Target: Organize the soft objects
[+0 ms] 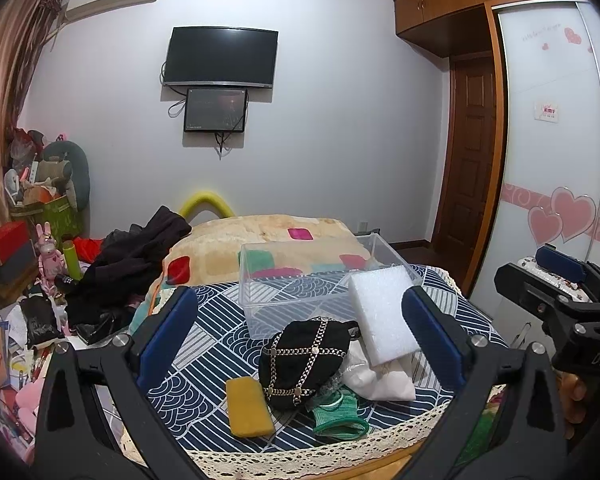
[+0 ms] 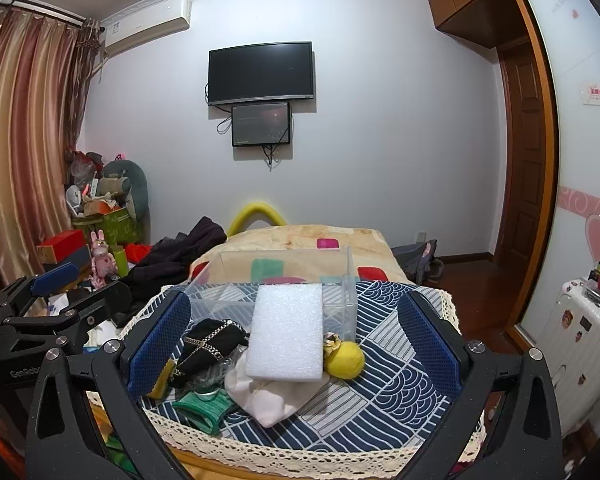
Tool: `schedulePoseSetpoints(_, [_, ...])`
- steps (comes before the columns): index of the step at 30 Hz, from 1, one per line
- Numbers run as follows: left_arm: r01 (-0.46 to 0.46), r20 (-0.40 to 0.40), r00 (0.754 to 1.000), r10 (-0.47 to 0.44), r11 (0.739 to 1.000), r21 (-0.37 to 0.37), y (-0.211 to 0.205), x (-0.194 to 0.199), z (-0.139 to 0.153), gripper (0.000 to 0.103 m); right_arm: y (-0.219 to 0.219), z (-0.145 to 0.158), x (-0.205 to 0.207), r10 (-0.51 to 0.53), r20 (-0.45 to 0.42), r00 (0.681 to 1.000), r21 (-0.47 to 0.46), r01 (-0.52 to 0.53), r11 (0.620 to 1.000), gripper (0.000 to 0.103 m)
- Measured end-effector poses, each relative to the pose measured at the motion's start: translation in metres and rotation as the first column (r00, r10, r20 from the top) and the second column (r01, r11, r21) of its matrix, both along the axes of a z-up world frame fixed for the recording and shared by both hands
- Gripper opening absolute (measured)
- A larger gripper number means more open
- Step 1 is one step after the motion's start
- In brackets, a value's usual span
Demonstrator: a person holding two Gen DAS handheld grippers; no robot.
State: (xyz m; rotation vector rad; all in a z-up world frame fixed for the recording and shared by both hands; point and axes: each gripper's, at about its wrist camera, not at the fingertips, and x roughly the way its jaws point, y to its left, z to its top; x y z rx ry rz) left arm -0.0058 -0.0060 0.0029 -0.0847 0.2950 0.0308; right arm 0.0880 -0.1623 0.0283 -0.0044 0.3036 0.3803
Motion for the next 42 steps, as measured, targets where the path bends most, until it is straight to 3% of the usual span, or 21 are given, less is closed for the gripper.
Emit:
schedulePoseSetpoints(35, [-0.009,0.027,1.0,0.009,1.0,0.005,0.0,-0.007,0.004,0.103,0.002,0.005,-0.004,-0.001,0.022,1.0,-0.005,0.002,1.0,0.103])
schedulePoseSetpoints(42, [-0.022,-0.064,0.998,0.022,1.0,-0.007,0.013,0.006,-0.015,0.103,0.008,-0.005,0.007,0.006,-0.021,1.0,-0.027,-0.007,1.0,0.103])
